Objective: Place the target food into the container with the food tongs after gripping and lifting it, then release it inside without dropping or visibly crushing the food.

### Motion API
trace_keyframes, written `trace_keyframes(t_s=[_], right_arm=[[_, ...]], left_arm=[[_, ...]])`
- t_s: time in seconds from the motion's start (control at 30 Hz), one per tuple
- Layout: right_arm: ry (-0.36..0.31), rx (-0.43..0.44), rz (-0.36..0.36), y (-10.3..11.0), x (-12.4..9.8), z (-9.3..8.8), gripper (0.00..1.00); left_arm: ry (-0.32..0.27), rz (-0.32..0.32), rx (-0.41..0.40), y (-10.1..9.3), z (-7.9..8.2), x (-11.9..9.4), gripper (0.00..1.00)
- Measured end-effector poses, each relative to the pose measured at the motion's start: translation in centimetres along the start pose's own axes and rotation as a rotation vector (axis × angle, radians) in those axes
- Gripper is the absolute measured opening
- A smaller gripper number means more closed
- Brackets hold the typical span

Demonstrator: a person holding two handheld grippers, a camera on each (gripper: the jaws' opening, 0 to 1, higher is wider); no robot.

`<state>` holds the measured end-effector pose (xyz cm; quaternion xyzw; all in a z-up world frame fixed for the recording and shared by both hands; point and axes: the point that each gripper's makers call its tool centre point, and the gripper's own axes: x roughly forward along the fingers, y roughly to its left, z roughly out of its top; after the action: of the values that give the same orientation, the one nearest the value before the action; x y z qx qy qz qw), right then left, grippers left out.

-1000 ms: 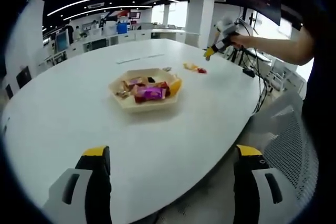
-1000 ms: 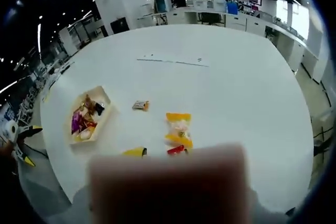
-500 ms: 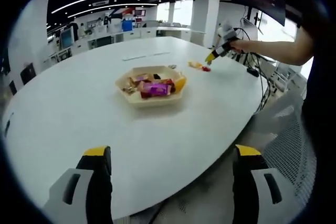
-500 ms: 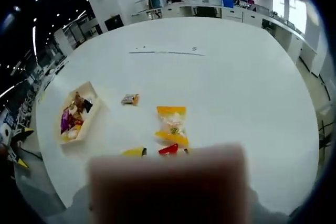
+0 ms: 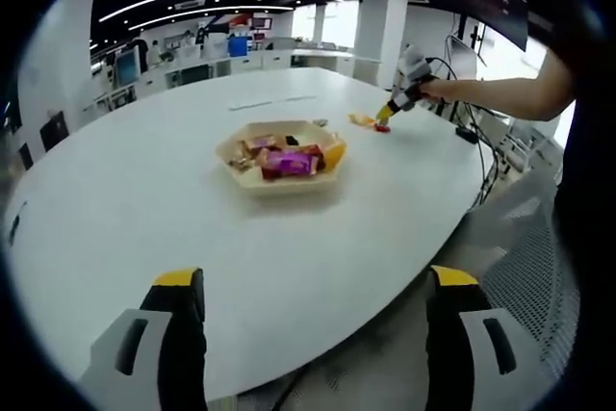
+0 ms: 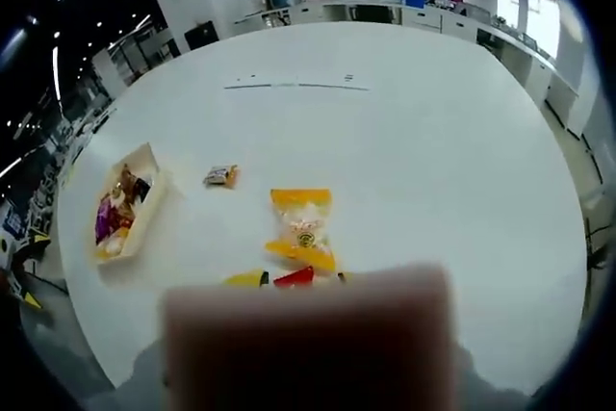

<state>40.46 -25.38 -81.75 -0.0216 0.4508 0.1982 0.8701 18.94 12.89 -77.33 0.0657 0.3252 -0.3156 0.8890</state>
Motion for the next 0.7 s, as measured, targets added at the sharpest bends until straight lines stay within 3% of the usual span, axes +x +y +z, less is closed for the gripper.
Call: trace_keyframes(t_s=[0.37, 0.53, 0.7], right_arm=[[0.026, -0.058, -0.031, -0.26, 0.54, -0.39, 0.26], [0.036, -0.127, -0.07, -0.5, 0.67, -0.4, 0.22], [0.044, -0.117, -0.053, -0.33, 0.67, -0.36, 0.21]], left_arm=[[0.022, -0.004, 0.002, -0.14, -0.32, 0.05, 0.91], [0.023, -0.004, 0.004, -0.18, -0.31, 0.06, 0.91], [0.03, -0.007, -0.005, -0.18, -0.43, 0.06, 0.92]])
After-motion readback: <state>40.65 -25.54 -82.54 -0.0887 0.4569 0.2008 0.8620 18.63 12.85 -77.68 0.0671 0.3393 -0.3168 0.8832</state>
